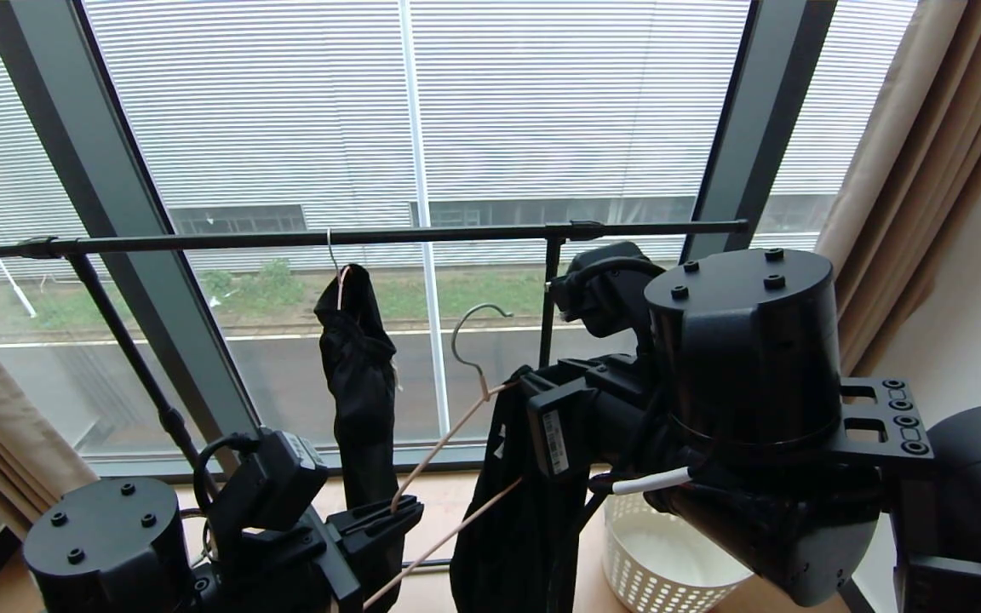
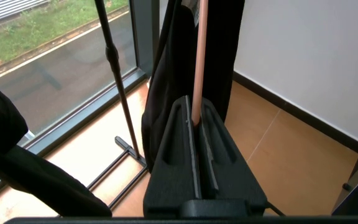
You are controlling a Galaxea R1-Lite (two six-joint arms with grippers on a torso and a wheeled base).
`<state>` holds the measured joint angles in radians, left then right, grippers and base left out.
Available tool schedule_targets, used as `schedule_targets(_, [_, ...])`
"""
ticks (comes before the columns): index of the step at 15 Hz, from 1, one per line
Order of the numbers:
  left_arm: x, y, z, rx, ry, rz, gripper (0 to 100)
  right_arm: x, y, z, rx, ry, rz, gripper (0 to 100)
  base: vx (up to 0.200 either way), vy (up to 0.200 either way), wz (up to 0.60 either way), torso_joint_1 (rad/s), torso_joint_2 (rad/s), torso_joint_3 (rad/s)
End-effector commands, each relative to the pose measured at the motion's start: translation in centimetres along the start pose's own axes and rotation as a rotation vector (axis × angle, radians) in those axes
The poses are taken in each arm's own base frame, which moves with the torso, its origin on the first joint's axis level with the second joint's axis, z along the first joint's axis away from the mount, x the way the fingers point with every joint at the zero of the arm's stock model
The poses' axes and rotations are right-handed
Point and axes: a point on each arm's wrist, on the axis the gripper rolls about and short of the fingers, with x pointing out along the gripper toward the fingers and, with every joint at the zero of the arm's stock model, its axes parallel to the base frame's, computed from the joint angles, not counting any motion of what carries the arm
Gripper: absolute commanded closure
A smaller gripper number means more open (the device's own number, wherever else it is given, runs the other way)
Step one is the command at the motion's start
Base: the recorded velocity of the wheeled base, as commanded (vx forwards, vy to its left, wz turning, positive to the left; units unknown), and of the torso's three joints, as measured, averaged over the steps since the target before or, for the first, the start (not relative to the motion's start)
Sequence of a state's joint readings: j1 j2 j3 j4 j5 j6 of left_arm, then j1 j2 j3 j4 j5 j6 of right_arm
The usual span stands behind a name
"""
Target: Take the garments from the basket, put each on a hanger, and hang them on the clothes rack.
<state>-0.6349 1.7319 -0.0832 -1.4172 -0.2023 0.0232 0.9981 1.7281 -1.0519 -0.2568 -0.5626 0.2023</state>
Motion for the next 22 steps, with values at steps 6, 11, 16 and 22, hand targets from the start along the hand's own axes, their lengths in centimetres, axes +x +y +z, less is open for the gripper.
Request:
schedule_targets(6, [0.0,0.0,0.2,0.003,-0.015,0.0,100,-0.2,-0.2,0.1,-0.004,-0.002,-0.004,0,0.0,0.0,0.0,0.0,0.0,0.0])
schedule_targets(11, [-0.2,0.0,0.1,0.005,-0.025,0.0,100,-0.2,-1.1,0.3,-0.001,-0.001,-0.018,0,0.0,0.0,0.0,0.0,0.0,0.0])
schedule_targets(16, [-0.4,-0.1,-0.3,0.002,-0.005,-0.003,100,-2.0,-9.7,0.2,-0.17,0.029,0.141,0,0.0,0.0,0.0,0.0,0.0,0.0])
schedule_targets(22, [-0.7,-0.4,-0.7,0.009,0.015,-0.036,100,1.4,-16.5,1.2,-0.574,0.067,0.548,0,0.0,0.0,0.0,0.0,0.0,0.0])
